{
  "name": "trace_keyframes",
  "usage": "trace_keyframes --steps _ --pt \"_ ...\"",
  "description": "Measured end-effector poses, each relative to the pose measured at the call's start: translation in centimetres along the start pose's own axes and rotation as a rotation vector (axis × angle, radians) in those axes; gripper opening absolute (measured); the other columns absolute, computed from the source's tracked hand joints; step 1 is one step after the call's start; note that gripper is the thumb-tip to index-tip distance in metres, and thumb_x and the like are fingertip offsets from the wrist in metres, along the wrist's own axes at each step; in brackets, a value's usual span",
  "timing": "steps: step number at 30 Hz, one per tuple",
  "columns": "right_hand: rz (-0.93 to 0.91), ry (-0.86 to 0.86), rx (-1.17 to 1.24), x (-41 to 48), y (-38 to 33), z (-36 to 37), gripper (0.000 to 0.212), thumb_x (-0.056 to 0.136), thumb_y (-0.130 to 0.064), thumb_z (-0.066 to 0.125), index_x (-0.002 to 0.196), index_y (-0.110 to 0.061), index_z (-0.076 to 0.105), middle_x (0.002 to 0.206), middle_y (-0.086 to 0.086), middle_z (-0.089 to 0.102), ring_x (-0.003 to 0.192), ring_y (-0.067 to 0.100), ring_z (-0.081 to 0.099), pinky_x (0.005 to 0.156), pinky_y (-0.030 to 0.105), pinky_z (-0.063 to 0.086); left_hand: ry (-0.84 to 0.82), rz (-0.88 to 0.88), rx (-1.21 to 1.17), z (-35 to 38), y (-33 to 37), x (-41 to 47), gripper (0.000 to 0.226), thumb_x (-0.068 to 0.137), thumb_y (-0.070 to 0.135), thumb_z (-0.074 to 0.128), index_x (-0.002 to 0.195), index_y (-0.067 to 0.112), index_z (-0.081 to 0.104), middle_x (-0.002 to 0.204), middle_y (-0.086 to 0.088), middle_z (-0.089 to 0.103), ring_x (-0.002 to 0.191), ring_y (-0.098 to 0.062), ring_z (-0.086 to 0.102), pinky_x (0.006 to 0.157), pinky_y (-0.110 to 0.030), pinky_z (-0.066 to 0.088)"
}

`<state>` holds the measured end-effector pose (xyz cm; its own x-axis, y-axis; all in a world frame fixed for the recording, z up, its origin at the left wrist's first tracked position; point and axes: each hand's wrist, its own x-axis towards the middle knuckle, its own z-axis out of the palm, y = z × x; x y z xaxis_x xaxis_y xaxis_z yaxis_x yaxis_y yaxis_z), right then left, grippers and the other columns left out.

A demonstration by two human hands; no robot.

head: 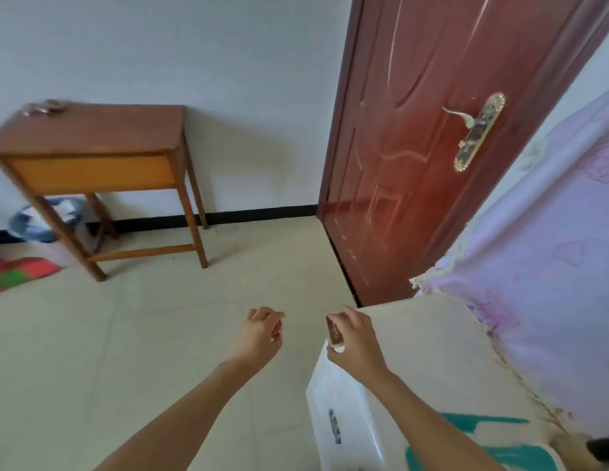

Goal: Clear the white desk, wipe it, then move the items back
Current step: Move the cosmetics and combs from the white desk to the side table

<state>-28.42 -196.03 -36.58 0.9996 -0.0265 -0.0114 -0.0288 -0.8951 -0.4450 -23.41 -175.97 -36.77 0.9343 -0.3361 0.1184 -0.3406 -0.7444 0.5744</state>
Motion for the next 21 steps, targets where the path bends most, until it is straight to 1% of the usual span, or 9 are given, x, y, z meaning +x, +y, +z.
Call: trace_keyframes --steps 2,4,6,9,11,13,14,18,21 --pt "-0.049 -0.021 -0.006 1.2 -2.3 0.9 0.053 0.076 -0.02 0.061 0.127 -0.02 0.048 0.138 0.0 0.035 0.126 0.025 0.028 0.103 0.027 0.03 0.046 -0.037 -0.002 -1.9 -1.8 -1.2 0.035 0.082 0.002 0.056 0.117 0.006 0.061 0.109 -0.009 0.061 0.104 -0.027 0.05 0.083 -0.026 0.042" --pt "-0.133 -0.061 -0.014 2.1 -5.8 2.6 0.054 0.076 -0.021 0.06 0.127 -0.02 0.047 0.138 0.0 0.033 0.128 0.023 0.026 0.103 0.026 0.026 0.117 -0.102 -0.003 -4.6 -4.5 -3.4 0.035 0.078 -0.002 0.059 0.113 0.004 0.063 0.103 -0.011 0.062 0.099 -0.031 0.052 0.08 -0.03 0.046" --pt "-0.22 -0.09 -0.009 2.7 -9.6 4.4 0.053 0.075 -0.023 0.06 0.127 -0.021 0.048 0.137 -0.001 0.035 0.127 0.023 0.027 0.103 0.026 0.027 0.186 -0.174 0.008 -7.4 -7.4 -5.9 0.035 0.076 -0.004 0.061 0.111 0.003 0.064 0.101 -0.012 0.062 0.097 -0.031 0.053 0.079 -0.031 0.047" --pt "-0.34 -0.1 0.012 2.6 -16.2 7.0 0.051 0.072 -0.021 0.062 0.123 -0.019 0.052 0.132 0.0 0.042 0.123 0.026 0.033 0.101 0.027 0.03 0.257 -0.278 0.042 -11.9 -11.9 -10.4 0.036 0.08 0.002 0.06 0.115 0.007 0.061 0.107 -0.007 0.06 0.102 -0.026 0.049 0.081 -0.024 0.041" --pt "-0.395 -0.105 0.028 1.9 -20.9 8.7 0.052 0.072 -0.021 0.062 0.123 -0.02 0.053 0.131 0.0 0.043 0.121 0.026 0.034 0.1 0.026 0.031 0.311 -0.328 0.047 -14.9 -14.6 -13.8 0.034 0.078 0.0 0.061 0.112 0.005 0.064 0.103 -0.009 0.062 0.099 -0.028 0.051 0.082 -0.027 0.044" --pt "-0.439 -0.119 0.045 1.0 -25.3 10.3 0.052 0.072 -0.022 0.062 0.124 -0.021 0.052 0.132 -0.001 0.042 0.122 0.024 0.033 0.101 0.024 0.029 0.359 -0.362 0.048 -17.5 -17.0 -17.3 0.032 0.076 -0.003 0.062 0.107 0.003 0.066 0.098 -0.011 0.063 0.095 -0.03 0.052 0.08 -0.033 0.049" --pt "-0.463 -0.129 0.052 0.6 -27.4 11.0 0.053 0.073 -0.022 0.062 0.125 -0.022 0.051 0.133 -0.001 0.041 0.123 0.024 0.032 0.101 0.024 0.029 0.373 -0.375 0.054 -18.7 -18.1 -18.9 0.032 0.076 -0.002 0.063 0.108 0.003 0.066 0.098 -0.01 0.063 0.095 -0.03 0.051 0.08 -0.034 0.049" --pt "-0.546 -0.145 0.048 -0.9 -34.3 13.4 0.053 0.076 -0.025 0.063 0.126 -0.024 0.048 0.136 -0.002 0.037 0.127 0.021 0.027 0.103 0.025 0.028 0.409 -0.397 0.076 -23.0 -21.6 -23.5 0.034 0.08 0.002 0.06 0.114 0.005 0.062 0.104 -0.007 0.06 0.103 -0.025 0.048 0.081 -0.024 0.043" --pt "-0.592 -0.149 0.045 -1.3 -38.3 14.4 0.054 0.077 -0.027 0.063 0.128 -0.025 0.046 0.136 -0.004 0.036 0.127 0.018 0.025 0.1 0.022 0.028 0.438 -0.4 0.078 -25.9 -23.4 -25.0 0.036 0.082 0.005 0.058 0.118 0.008 0.06 0.107 -0.004 0.058 0.105 -0.021 0.045 0.08 -0.024 0.044"
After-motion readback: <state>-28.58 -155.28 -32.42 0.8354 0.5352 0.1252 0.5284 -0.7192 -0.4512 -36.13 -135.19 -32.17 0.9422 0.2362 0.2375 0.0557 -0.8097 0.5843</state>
